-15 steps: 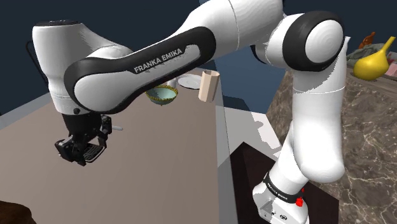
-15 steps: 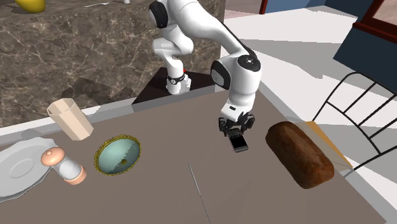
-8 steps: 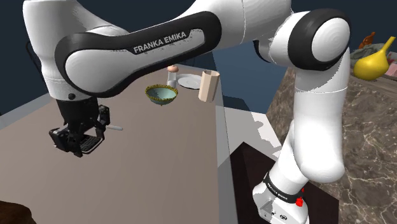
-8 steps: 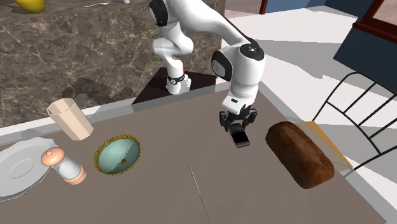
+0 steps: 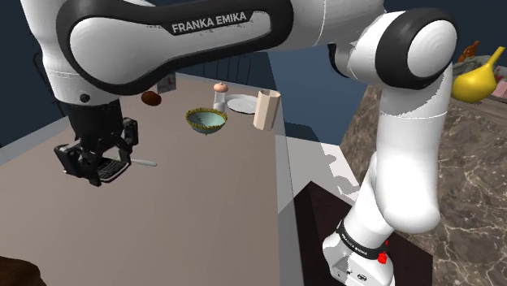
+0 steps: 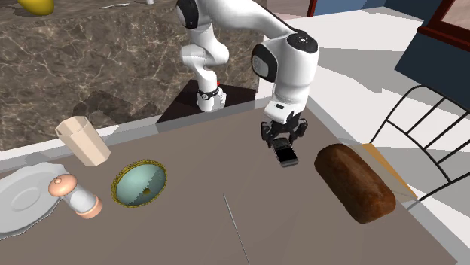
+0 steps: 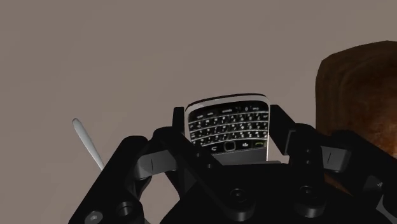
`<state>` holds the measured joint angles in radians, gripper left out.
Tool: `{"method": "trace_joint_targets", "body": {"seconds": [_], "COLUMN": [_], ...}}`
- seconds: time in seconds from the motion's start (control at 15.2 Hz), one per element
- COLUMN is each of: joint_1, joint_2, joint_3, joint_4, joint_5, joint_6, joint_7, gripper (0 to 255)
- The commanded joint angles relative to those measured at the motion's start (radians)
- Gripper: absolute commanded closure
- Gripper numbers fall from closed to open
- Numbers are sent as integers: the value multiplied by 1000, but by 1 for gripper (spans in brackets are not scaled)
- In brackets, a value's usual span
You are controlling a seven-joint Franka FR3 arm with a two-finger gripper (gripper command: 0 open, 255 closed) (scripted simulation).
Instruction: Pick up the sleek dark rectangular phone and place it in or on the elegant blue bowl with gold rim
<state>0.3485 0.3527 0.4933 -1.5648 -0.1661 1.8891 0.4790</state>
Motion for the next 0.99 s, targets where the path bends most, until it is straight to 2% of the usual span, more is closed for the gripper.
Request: {"method": "trace_joint_targets", "body": {"seconds": [0.0, 0.46, 0.92], "joint_1": [-19, -147, -254], "joint_2": [-18, -113, -158], "joint_3": [-3, -43, -98], "joint_4": [-8, -122, -171], "joint_5": [10, 66, 98], "joint_6": [-8, 26, 37], "joint_7": [-24, -193, -360], "gripper": [255, 255, 255]}}
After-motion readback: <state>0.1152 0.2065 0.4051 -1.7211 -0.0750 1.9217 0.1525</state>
